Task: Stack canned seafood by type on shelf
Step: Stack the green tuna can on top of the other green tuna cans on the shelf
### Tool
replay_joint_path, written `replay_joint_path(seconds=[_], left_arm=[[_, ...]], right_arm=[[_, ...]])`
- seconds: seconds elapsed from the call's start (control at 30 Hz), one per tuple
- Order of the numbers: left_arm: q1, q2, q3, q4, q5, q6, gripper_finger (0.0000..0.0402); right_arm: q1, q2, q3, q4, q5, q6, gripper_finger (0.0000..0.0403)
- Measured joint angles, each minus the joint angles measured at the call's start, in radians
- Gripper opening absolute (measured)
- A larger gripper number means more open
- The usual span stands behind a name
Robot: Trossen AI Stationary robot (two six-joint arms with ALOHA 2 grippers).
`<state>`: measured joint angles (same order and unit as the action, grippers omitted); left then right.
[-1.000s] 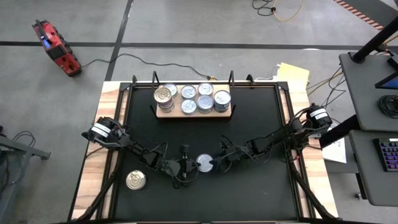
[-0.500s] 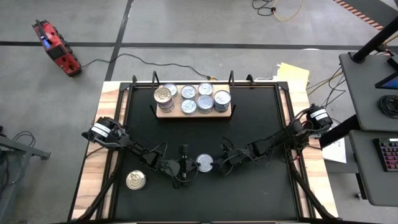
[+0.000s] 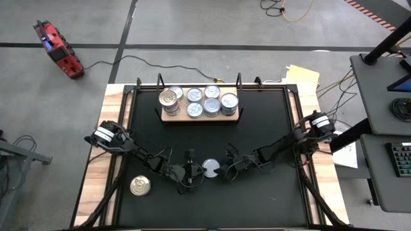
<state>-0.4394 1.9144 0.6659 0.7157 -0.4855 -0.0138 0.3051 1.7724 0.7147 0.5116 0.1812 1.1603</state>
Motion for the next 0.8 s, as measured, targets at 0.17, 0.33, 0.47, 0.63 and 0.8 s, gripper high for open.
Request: replay_joint_path(seconds=[0.17,0.33,0.47,0.63,0.8], left_arm=[[0.0,0.0,-0.003,0.003,0.0,0.0,0.0],[-0.001,0.0,-0.005,0.004,-0.002,-0.013,0.0],[-0.001,-0.001,-0.014,0.015,-0.002,-0.039,0.0],[-0.001,0.0,-0.028,0.057,-0.001,-0.026,0.0],[-0.001,-0.001,-0.037,0.063,0.002,-0.058,0.0]], right_arm=[[-0.005,0.001,0.0,0.023,-0.016,-0.015,0.0283],[-0.009,0.002,-0.002,0.063,-0.016,-0.015,0.027],[-0.017,0.004,-0.002,0.07,-0.005,-0.01,0.0261],[-0.021,0.01,-0.002,0.085,0.001,-0.009,0.0251],[-0.032,0.013,-0.002,0.117,0.005,-0.001,0.0248]])
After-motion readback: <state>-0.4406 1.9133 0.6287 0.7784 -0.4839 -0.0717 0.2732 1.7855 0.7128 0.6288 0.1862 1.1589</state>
